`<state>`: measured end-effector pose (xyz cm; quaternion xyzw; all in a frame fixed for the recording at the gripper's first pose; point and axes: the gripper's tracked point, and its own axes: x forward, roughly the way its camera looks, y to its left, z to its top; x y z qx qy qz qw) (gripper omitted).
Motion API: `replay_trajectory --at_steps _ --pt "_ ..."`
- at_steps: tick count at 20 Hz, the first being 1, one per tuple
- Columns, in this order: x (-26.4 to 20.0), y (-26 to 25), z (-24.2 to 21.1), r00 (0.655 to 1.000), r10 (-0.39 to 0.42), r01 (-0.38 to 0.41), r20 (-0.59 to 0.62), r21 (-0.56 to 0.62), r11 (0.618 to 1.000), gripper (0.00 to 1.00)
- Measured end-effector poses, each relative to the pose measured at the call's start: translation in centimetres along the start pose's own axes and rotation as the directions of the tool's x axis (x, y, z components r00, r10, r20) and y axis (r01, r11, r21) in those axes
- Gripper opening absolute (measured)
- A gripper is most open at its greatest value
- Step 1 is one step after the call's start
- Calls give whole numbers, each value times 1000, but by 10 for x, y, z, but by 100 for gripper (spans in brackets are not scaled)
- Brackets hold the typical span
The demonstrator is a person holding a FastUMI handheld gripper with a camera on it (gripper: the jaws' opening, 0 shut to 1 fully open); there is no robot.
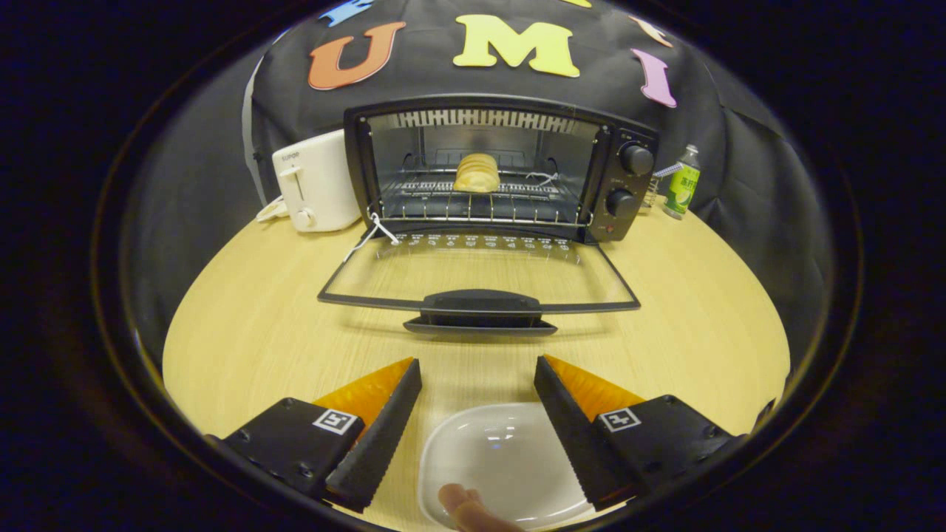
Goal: Open the toaster oven, put the food inside, and close the toaster oven door.
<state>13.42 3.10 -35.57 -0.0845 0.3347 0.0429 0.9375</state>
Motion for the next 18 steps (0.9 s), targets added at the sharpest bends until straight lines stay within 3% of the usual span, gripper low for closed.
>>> replay_trajectory --at_steps 11,18 --pt "20 4 12 1000 -19 19 -12 58 998 100" --pt "3 3 23 998 -12 8 66 63 998 100"
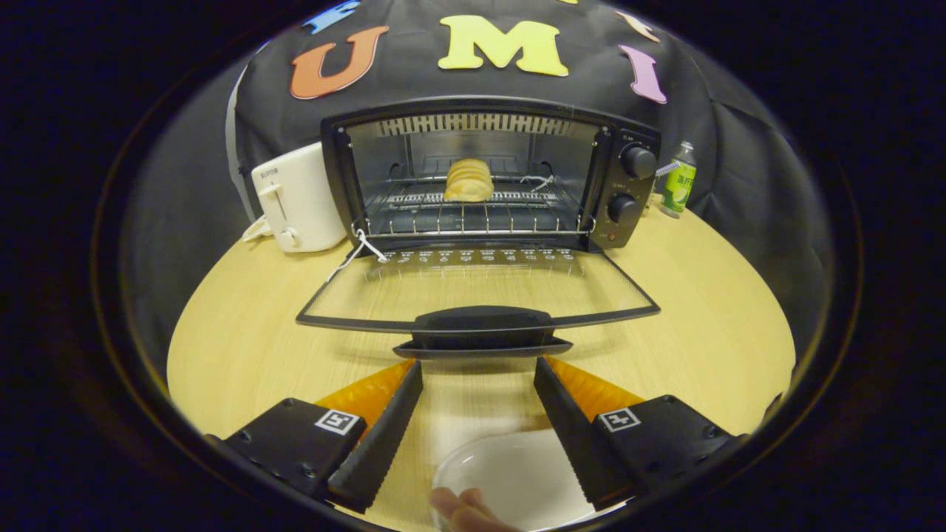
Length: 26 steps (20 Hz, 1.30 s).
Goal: Open the toaster oven, put the food inside, and close the toaster oven door.
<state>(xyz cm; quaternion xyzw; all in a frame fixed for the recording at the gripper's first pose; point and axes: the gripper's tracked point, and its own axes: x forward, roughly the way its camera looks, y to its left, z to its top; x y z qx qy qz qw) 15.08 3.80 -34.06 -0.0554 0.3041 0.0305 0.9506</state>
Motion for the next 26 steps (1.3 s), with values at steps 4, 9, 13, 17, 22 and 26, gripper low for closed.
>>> replay_trajectory --at_steps 4,9,13,17,22,26 --pt "-15 1 17 996 3 -1 87 -16 1000 100" --pt "-34 1 51 967 18 -2 254 -62 998 100" --pt "-44 3 82 931 28 8 365 -98 995 100" --pt "-50 12 98 926 20 40 378 -150 988 100" --pt "-97 31 103 915 50 16 401 -159 987 100" --pt "-147 32 103 913 52 -2 404 -124 992 100"
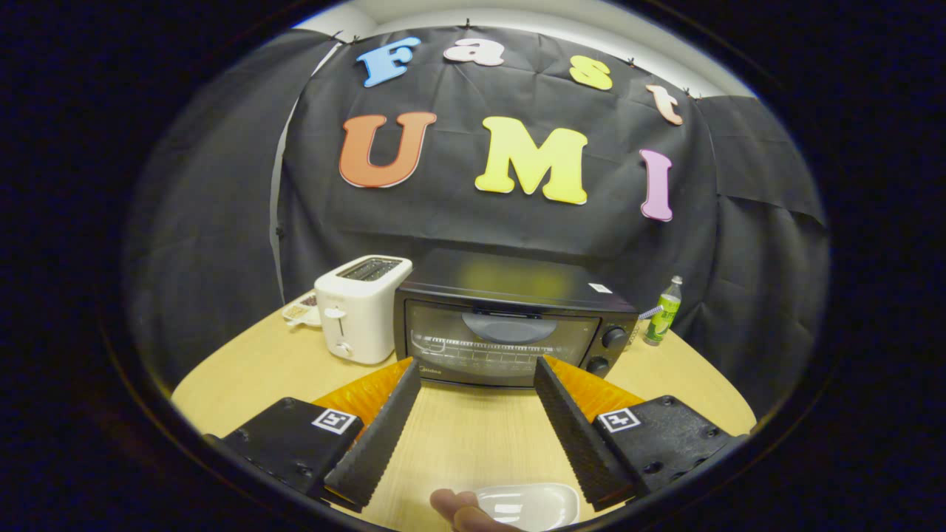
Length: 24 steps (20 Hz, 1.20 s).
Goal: Open the toaster oven, put the food inside, and close the toaster oven door.
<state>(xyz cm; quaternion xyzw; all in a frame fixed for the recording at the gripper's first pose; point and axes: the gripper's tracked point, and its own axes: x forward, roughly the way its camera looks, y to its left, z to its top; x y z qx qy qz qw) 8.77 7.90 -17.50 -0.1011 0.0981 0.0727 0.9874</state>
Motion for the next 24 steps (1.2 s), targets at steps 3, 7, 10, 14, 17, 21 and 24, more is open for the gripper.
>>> replay_trajectory --at_steps 3,7,10,14,17,21,24 --pt "-41 -20 14 999 -46 46 -2 72 996 100" --pt "-73 -63 53 994 -92 85 61 109 990 100" --pt "-100 -91 91 983 -128 117 129 86 989 100" --pt "-156 -109 126 966 -125 105 224 98 990 100" --pt "-184 -115 138 964 -115 83 238 142 986 100" --pt "-201 -124 143 967 -119 85 225 156 984 100" --pt "-212 -126 153 962 -126 92 240 150 984 100"
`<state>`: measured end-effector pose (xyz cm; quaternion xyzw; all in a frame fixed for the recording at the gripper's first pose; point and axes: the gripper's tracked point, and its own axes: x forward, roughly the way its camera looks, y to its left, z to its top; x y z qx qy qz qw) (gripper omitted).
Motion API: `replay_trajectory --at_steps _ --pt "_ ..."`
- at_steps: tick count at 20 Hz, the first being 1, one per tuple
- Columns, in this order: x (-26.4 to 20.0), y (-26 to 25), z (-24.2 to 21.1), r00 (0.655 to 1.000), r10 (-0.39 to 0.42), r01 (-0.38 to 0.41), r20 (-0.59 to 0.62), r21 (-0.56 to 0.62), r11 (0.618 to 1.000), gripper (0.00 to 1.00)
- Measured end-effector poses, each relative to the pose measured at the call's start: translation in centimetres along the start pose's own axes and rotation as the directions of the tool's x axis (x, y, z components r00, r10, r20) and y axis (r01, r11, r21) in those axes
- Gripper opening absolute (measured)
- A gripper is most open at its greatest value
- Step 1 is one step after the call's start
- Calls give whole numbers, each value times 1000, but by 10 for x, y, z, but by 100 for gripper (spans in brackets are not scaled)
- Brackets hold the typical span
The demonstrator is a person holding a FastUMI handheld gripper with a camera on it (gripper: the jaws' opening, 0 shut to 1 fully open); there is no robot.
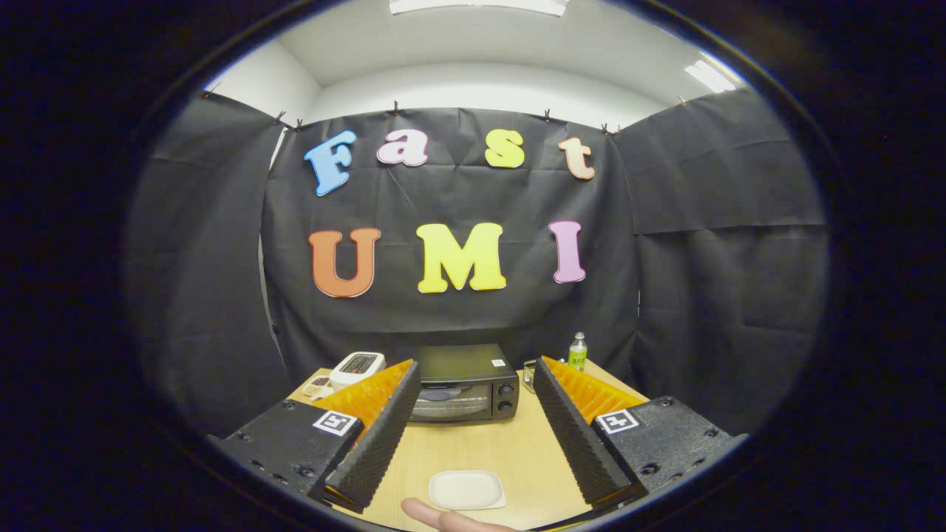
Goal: Open the toaster oven, put the food inside, and close the toaster oven door.
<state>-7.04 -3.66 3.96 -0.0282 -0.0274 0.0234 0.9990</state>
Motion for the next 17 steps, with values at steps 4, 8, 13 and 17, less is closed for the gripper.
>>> replay_trajectory --at_steps 4,8,13,17 --pt "-6 -4 5 999 -12 12 33 -10 1000 100" --pt "-9 1 4 1000 11 -11 19 -13 1000 100" --pt "-11 2 4 999 8 -7 31 -45 999 100" --pt "-11 7 0 1000 25 -24 20 -45 999 100"
